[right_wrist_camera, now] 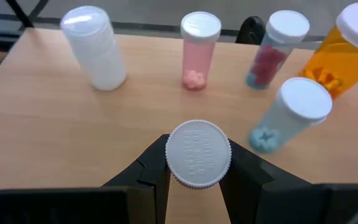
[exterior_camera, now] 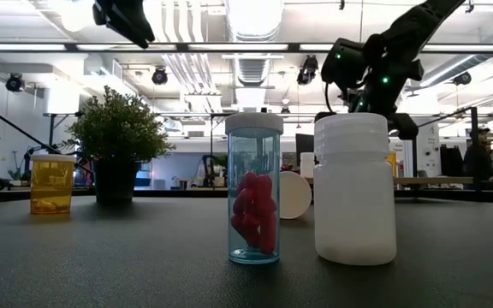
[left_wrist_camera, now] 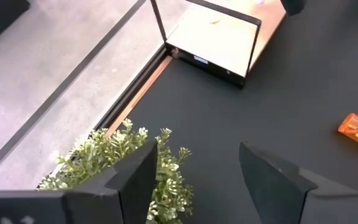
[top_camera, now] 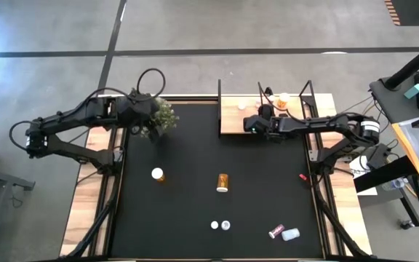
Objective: Pick and place medicine bottles onto shelf by color
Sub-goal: Put the left pink pill bottle on the shelf aligned with the other pink pill bottle
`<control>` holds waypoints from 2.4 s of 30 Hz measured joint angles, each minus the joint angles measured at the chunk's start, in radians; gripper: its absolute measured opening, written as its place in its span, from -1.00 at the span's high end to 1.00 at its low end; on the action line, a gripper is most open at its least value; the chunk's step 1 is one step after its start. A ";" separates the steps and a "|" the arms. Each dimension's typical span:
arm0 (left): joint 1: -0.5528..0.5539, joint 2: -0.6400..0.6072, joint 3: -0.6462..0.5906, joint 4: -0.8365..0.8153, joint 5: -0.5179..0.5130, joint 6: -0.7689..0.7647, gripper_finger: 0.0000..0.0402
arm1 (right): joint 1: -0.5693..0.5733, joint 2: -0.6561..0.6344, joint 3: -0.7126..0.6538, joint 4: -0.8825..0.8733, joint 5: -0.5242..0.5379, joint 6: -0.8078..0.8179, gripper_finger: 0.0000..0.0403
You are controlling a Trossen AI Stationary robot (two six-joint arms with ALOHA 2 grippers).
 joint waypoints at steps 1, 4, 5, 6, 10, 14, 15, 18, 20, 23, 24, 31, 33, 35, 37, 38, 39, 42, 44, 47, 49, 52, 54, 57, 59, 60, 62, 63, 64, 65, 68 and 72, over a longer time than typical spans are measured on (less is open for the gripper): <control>0.004 0.000 0.000 0.001 0.000 0.000 -0.05 | -0.003 0.003 0.000 0.004 0.000 -0.001 0.48; 0.012 0.002 0.000 0.016 0.000 0.000 -0.05 | -0.008 0.008 0.000 0.015 -0.001 0.004 0.48; 0.015 0.002 0.000 0.025 0.000 0.000 -0.05 | -0.008 0.008 0.000 0.023 -0.001 0.004 0.48; 0.019 0.002 0.000 0.031 0.001 0.000 -0.05 | -0.009 0.008 0.000 0.028 -0.001 0.004 0.48; 0.031 0.003 0.000 0.050 0.000 0.001 -0.05 | -0.017 0.008 0.000 0.044 -0.002 -0.019 0.48; 0.045 0.003 0.000 0.055 0.001 0.025 -0.05 | -0.026 0.010 0.000 0.063 -0.002 -0.047 0.48; 0.048 0.003 0.000 0.058 0.001 0.026 -0.05 | -0.025 0.010 0.000 0.064 -0.003 -0.048 0.48; 0.060 0.004 0.001 0.070 0.001 0.027 -0.05 | -0.025 0.010 0.000 0.066 -0.022 -0.052 0.47; 0.066 0.004 0.001 0.069 0.002 0.027 -0.05 | -0.026 0.011 0.000 0.067 -0.027 -0.074 0.47; 0.071 0.003 0.001 0.069 0.002 0.039 -0.05 | -0.026 0.015 0.000 0.069 -0.028 -0.111 0.47; 0.071 0.003 0.001 0.069 0.002 0.043 -0.05 | -0.026 0.015 0.000 0.070 -0.030 -0.125 0.47; 0.076 0.009 0.001 0.071 0.003 0.051 -0.05 | -0.038 0.015 0.011 0.077 -0.157 -0.134 0.47; 0.078 0.009 0.001 0.071 0.003 0.051 -0.05 | -0.040 0.015 0.027 0.063 -0.176 -0.134 0.48; 0.080 0.009 0.001 0.072 0.003 0.051 -0.05 | -0.046 0.015 0.053 0.039 -0.176 -0.144 0.48; 0.084 0.009 0.001 0.072 0.004 0.050 -0.05 | -0.057 0.015 0.082 0.004 -0.171 -0.146 0.49; 0.084 0.009 0.001 0.072 0.004 0.050 -0.05 | -0.064 0.015 0.093 -0.025 -0.164 -0.145 0.49; 0.084 0.009 0.001 0.072 0.003 0.050 -0.05 | -0.070 0.015 0.104 -0.052 -0.156 -0.146 0.49; 0.084 0.010 0.001 0.072 0.004 0.049 -0.05 | -0.093 0.018 0.122 -0.084 -0.148 -0.124 0.49; 0.084 0.010 0.001 0.072 0.004 0.045 -0.05 | -0.106 0.020 0.121 -0.085 -0.149 -0.098 0.49; 0.084 0.010 0.001 0.072 0.004 0.044 -0.05 | -0.118 0.027 0.113 -0.088 -0.150 -0.075 0.49; 0.084 0.010 0.001 0.072 0.004 0.044 -0.05 | -0.119 0.032 0.107 -0.087 -0.150 -0.068 0.49; 0.084 0.010 0.001 0.072 0.005 0.044 -0.05 | -0.118 0.045 0.105 -0.084 -0.151 -0.063 0.49; 0.084 0.010 0.001 0.072 0.005 0.044 -0.05 | -0.118 0.060 0.105 -0.082 -0.150 -0.062 0.49; 0.086 0.010 0.001 0.072 0.005 0.050 -0.05 | -0.118 0.083 0.107 -0.069 -0.136 -0.061 0.49; 0.091 0.010 0.001 0.072 0.006 0.051 -0.05 | -0.118 0.096 0.108 -0.064 -0.126 -0.053 0.49; 0.093 0.010 0.001 0.072 0.006 0.051 -0.05 | -0.118 0.099 0.108 -0.062 -0.123 -0.047 0.49; 0.096 0.010 0.001 0.072 0.006 0.051 -0.05 | -0.118 0.100 0.108 -0.062 -0.122 -0.038 0.49; 0.097 0.010 0.001 0.072 0.006 0.051 -0.05 | -0.118 0.100 0.108 -0.062 -0.122 -0.038 0.48; 0.097 0.010 0.001 0.072 0.006 0.051 -0.05 | -0.118 0.100 0.108 -0.063 -0.122 -0.038 0.48; 0.097 0.010 0.001 0.072 0.006 0.051 -0.05 | -0.118 0.099 0.108 -0.064 -0.120 -0.039 0.48; 0.097 0.010 0.001 0.072 0.006 0.051 -0.05 | -0.118 0.096 0.107 -0.066 -0.121 -0.039 0.48; 0.097 0.010 0.001 0.072 0.006 0.051 -0.05 | -0.118 0.096 0.106 -0.069 -0.124 -0.039 0.44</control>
